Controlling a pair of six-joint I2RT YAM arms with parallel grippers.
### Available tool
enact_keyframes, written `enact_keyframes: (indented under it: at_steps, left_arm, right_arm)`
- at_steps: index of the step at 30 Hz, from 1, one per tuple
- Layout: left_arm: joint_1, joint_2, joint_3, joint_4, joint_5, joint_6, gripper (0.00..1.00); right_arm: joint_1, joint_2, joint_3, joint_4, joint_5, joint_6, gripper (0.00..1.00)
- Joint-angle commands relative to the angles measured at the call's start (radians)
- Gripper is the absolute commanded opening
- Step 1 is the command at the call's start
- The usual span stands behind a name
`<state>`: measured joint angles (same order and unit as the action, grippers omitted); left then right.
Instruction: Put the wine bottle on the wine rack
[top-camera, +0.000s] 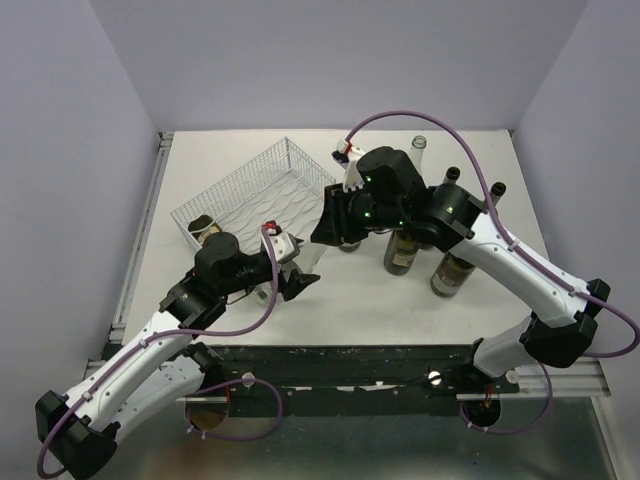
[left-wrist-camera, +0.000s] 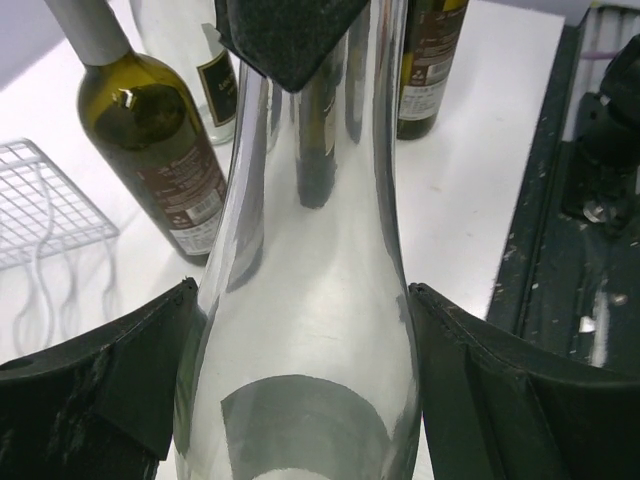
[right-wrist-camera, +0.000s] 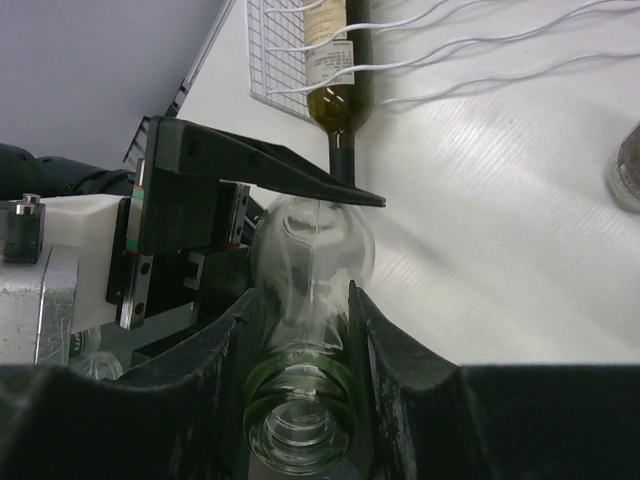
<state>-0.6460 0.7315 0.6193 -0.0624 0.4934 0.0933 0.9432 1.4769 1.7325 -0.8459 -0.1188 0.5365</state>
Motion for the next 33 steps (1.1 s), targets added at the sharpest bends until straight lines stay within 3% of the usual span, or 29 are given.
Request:
enact_keyframes:
  at_steps: [1,6,11,22,33]
  left_arm:
    - [-0.015,-0.020,0.098,0.006,-0.079,0.337,0.00]
    - [-0.044,0.005,0.158,-0.054,-0.159,0.535,0.00]
    - [-0.087,0.032,0.188,-0.093,-0.246,0.742,0.00]
    - [-0.135,0.066,0.191,-0.089,-0.320,0.908,0.00]
    - [-0.150,0.091,0.189,-0.054,-0.343,0.980,0.00]
  right_arm:
    - [-0.006,-0.049,0.042,-0.021,-0.053,0.042,0.44]
    - [-0.007,-0.041,0.045,-0.039,-0.068,0.034,0.59]
    - [-0.007,-0.020,0.055,-0.068,-0.081,0.023,0.67]
    - [-0.007,0.056,0.042,-0.177,-0.111,-0.018,0.67]
    - [-0.006,0.080,-0.088,-0.113,-0.263,-0.044,0.70]
